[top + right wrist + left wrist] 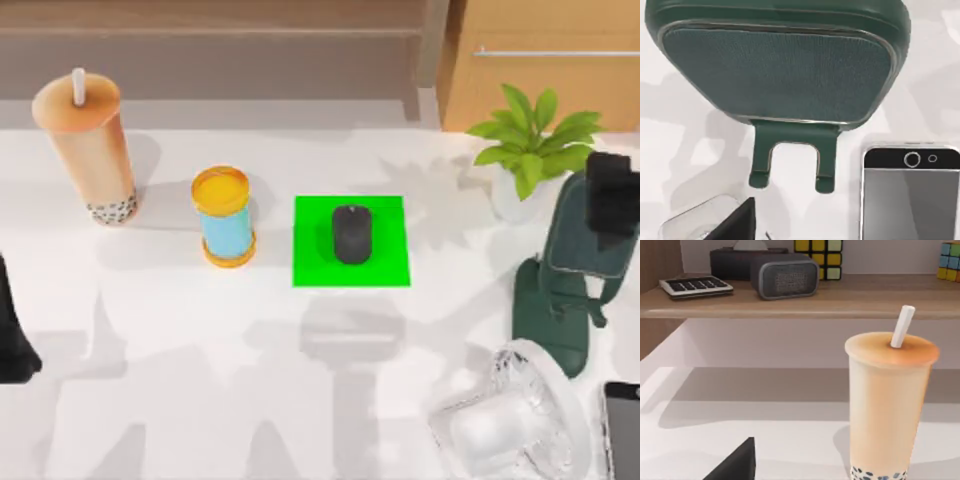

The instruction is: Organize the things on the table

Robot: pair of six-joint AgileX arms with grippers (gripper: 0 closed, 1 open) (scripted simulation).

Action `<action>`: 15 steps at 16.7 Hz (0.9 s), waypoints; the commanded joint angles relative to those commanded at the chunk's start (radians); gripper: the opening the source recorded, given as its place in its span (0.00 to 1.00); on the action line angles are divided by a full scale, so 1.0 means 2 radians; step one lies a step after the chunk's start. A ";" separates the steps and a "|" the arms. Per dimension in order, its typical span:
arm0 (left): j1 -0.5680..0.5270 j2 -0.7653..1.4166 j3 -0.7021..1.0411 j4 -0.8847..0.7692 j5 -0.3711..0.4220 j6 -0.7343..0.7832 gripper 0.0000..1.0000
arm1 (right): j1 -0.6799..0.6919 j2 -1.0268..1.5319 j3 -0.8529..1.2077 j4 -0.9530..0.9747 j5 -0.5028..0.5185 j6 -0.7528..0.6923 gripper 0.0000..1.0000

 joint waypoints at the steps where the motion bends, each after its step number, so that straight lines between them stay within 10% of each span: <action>1: 0.000 0.000 0.000 0.000 0.000 0.000 1.00 | -0.003 -0.021 -0.046 0.009 0.000 0.000 1.00; 15: 0.000 0.000 0.000 0.000 0.000 0.000 1.00 | 0.011 -0.086 -0.267 0.079 -0.005 0.000 1.00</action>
